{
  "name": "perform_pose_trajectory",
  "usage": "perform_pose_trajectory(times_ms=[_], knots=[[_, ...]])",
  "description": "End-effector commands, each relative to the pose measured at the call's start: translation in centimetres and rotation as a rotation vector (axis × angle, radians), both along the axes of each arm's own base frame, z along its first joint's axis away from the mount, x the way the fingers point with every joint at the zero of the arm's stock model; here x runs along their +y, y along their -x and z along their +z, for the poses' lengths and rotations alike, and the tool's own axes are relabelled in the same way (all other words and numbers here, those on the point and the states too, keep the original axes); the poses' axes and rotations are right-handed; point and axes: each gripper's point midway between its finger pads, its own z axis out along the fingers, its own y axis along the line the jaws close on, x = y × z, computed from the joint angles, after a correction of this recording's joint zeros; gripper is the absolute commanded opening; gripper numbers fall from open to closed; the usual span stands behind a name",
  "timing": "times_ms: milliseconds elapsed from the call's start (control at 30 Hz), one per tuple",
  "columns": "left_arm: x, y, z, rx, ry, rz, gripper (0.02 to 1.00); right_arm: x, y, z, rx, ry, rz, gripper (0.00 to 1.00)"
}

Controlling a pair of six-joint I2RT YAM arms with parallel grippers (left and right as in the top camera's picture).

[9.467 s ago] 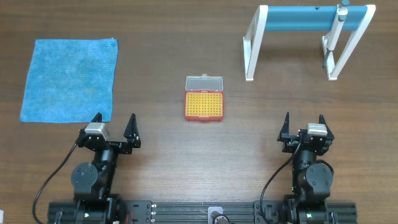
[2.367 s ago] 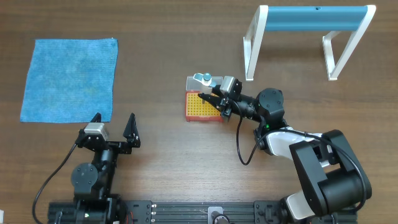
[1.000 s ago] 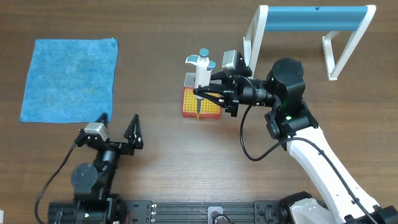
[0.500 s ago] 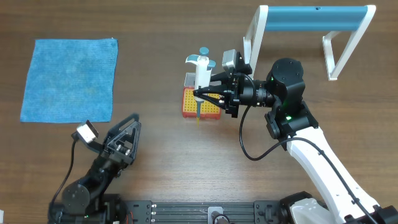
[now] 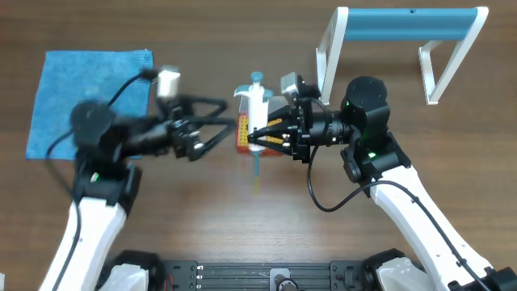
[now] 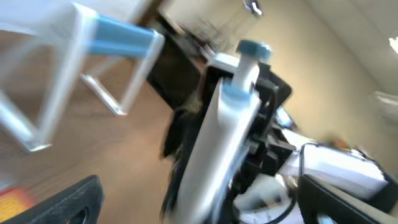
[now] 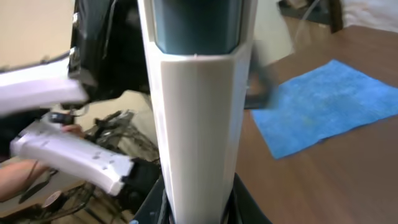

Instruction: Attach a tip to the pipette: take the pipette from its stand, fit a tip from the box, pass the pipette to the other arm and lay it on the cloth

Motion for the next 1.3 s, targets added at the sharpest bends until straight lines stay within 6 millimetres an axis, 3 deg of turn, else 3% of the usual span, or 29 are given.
perform_pose_trajectory(times_ms=[33, 100, 133, 167, 200, 400, 533, 733, 800, 833, 967, 1067, 1167, 1200, 1300], knots=[[-5.1, -0.2, -0.3, -0.061, -0.019, -0.251, 0.998, 1.1, 1.8, 0.9, -0.001, -0.011, 0.078, 0.075], [-6.2, -0.5, -0.8, -0.094, -0.012, -0.281, 0.974, 1.3, 2.0, 0.9, 0.000, -0.011, 0.083, 0.075], [-6.2, -0.7, -0.8, -0.101, -0.011, -0.279, 0.643, 1.2, 2.0, 0.9, 0.000, -0.011, 0.083, 0.075], [-6.1, -0.7, -0.6, -0.113, -0.009, -0.279, 0.406, 1.2, 2.0, 0.9, 0.000, -0.011, 0.083, 0.075], [-6.1, -0.7, -0.4, -0.129, -0.007, -0.279, 0.340, 1.2, 2.0, 0.9, 0.000, -0.011, 0.083, 0.075], [-6.1, -0.6, -0.3, -0.136, -0.006, -0.279, 0.288, 1.2, 2.0, 0.9, -0.001, -0.011, 0.082, 0.075], [-6.1, -0.6, -0.3, -0.139, -0.005, -0.279, 0.029, 1.2, 2.0, 0.9, 0.000, -0.011, 0.082, 0.075], [-6.1, -0.4, 0.3, -0.175, 0.003, -0.287, 0.027, 1.2, 2.0, 0.9, -0.001, -0.011, 0.082, 0.080], [-6.0, -0.2, 0.7, -0.208, 0.008, -0.297, 0.027, 1.2, 2.0, 0.9, -0.001, -0.011, 0.082, 0.415], [-6.0, -0.2, 0.7, -0.209, 0.009, -0.296, 0.025, 1.2, 2.0, 0.9, 0.000, -0.011, 0.083, 0.781], [-6.0, -0.4, 0.7, -0.211, 0.009, -0.288, 0.023, 1.1, 1.8, 0.9, -0.001, -0.012, 0.076, 0.803], [-6.0, -0.9, 1.0, -0.225, 0.011, -0.258, 0.025, -0.7, 0.1, 0.9, -0.002, -0.014, 0.017, 0.805], [-5.5, -1.9, 1.0, -0.172, 0.018, -0.204, 0.025, -5.4, -2.5, 1.1, -0.006, -0.025, -0.073, 0.805], [-5.2, -2.4, 1.0, -0.156, 0.018, -0.183, 0.025, -7.8, -3.6, 1.2, -0.042, -0.029, -0.123, 0.805], [-4.3, -4.3, 0.3, -0.087, 0.011, -0.087, 0.023, -12.0, -5.8, 1.2, -0.195, -0.016, -0.252, 0.807]])
